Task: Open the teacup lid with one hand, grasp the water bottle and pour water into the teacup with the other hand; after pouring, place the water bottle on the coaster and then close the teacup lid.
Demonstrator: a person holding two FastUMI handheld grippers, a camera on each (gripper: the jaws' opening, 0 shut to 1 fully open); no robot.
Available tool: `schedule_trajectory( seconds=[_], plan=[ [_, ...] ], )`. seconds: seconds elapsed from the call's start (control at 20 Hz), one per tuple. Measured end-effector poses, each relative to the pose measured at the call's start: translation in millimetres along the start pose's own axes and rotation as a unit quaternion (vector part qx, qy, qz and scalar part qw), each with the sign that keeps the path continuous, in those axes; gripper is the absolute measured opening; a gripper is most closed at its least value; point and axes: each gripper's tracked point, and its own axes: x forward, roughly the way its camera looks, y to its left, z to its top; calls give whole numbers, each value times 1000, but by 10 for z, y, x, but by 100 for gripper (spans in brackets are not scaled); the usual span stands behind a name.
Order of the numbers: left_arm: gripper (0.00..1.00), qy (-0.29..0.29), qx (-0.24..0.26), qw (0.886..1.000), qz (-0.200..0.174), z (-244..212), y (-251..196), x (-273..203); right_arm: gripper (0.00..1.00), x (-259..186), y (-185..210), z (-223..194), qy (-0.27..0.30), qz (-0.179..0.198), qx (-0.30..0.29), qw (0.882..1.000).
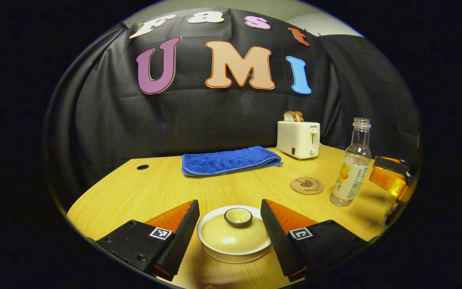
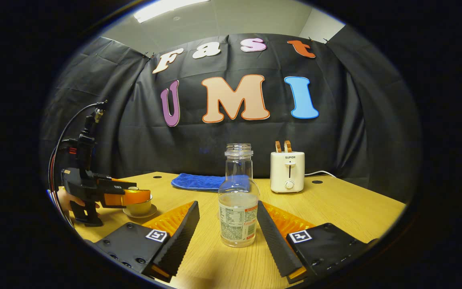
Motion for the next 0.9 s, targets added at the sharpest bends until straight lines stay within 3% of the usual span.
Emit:
schedule_trajectory(
  seconds=[0.05,0.1,0.2,0.8,0.9],
  plan=[
    [86,3,2,1000,-1,-21,-5,16,98,-15,-4,1,0,0,0,1000],
    [85,5,4,1000,-4,-27,-18,28,89,-29,-6,8,0,0,0,1000],
    [81,8,10,1000,-2,-28,-10,52,97,-33,-5,4,0,1,0,1000],
    [56,-1,45,999,-5,2,-45,70,97,-56,7,7,0,5,0,1000],
    [44,-6,56,998,-6,30,-82,67,98,-63,15,3,0,6,1,1000]
  ],
)
